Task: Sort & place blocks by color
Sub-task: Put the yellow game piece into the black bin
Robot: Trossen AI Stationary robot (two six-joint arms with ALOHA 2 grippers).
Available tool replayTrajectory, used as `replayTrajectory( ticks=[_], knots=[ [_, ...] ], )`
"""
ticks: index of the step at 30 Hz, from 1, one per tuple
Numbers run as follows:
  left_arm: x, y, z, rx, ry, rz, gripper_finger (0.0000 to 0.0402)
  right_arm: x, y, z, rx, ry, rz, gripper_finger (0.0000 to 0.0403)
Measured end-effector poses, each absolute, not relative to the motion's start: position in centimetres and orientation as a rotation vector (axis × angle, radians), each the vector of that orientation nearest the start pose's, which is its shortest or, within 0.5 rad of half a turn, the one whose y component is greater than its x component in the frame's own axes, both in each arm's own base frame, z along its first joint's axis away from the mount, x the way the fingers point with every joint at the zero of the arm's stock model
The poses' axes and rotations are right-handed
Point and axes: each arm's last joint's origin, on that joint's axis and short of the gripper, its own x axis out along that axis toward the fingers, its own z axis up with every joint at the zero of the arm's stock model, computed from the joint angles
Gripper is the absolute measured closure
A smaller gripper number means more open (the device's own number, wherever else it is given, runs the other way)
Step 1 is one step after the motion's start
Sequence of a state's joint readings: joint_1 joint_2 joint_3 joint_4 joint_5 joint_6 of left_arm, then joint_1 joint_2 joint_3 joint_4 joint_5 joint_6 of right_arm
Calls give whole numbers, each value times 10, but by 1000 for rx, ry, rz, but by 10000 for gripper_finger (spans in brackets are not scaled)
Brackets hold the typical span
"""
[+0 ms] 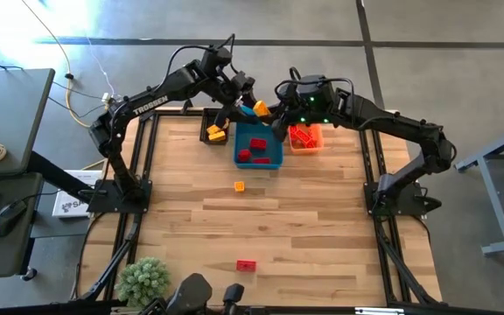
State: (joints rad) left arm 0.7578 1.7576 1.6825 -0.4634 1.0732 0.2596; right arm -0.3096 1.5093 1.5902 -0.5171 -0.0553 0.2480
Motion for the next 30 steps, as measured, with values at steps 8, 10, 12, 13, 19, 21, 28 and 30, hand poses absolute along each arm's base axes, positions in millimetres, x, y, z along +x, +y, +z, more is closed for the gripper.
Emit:
replayTrajectory(
  ticks=[8, 10, 12, 13, 19, 21, 28, 30],
  knots=[
    [302, 251, 372, -158, 219, -348, 170, 318, -87, 402, 365, 429, -325, 297],
    [303, 251, 375, -169, 196, -370, 170, 318, -85, 402, 362, 434, -354, 297],
    [303, 251, 377, -182, 187, -384, 170, 318, -84, 401, 350, 432, -379, 297],
    [303, 251, 377, -185, 188, -384, 170, 319, -83, 402, 347, 428, -388, 297],
    [303, 251, 376, -183, 197, -365, 170, 319, -81, 402, 350, 426, -378, 297],
    [302, 252, 375, -188, 200, -360, 170, 320, -80, 402, 346, 420, -379, 297],
    [300, 253, 372, -212, 224, -355, 170, 322, -80, 407, 341, 372, -378, 297],
    [300, 253, 372, -194, 223, -345, 170, 322, -80, 406, 340, 373, -385, 297]
  ],
)
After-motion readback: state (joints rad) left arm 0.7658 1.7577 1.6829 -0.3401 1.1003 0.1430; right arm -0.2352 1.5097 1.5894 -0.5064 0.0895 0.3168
